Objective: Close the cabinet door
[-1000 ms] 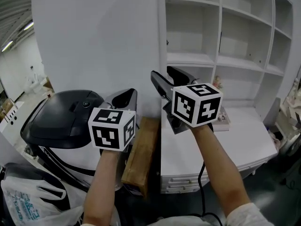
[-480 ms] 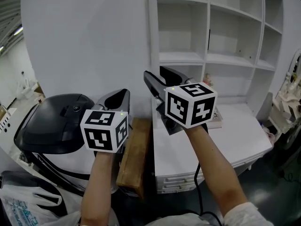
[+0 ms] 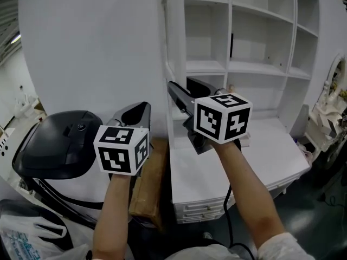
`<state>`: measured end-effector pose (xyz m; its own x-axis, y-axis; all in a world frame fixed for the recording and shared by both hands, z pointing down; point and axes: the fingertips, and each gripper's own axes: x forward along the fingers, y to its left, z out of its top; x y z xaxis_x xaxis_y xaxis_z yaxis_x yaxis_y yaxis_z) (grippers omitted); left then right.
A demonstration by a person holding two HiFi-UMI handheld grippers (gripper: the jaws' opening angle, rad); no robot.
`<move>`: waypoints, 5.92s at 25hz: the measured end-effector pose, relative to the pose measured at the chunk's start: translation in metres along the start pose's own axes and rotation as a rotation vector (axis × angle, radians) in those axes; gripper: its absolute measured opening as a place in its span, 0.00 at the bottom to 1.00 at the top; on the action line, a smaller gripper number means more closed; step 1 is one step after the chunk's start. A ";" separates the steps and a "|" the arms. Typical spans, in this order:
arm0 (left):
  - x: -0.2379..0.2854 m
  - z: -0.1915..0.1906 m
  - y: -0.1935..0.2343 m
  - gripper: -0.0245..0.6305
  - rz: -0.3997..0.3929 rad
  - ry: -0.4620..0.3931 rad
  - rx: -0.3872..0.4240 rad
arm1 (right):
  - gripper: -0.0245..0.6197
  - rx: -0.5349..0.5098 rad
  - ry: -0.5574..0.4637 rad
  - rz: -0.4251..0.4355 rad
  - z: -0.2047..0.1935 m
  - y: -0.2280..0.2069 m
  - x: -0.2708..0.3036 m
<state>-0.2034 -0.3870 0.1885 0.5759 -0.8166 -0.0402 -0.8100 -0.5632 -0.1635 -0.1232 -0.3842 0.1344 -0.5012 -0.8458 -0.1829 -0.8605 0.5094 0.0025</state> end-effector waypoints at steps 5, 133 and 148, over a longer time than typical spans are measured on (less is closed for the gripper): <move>0.009 -0.002 -0.012 0.04 -0.013 0.002 -0.002 | 0.28 0.009 0.001 0.013 0.001 -0.010 -0.008; 0.279 0.013 -0.089 0.04 -0.049 -0.025 0.026 | 0.33 -0.089 -0.022 -0.203 -0.001 -0.331 0.025; 0.220 0.021 -0.079 0.04 -0.072 -0.019 0.004 | 0.26 -0.078 0.012 -0.254 -0.002 -0.274 -0.006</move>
<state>-0.0104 -0.5192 0.1719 0.6345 -0.7715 -0.0465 -0.7660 -0.6197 -0.1709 0.1154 -0.5193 0.1364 -0.2688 -0.9470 -0.1758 -0.9631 0.2670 0.0341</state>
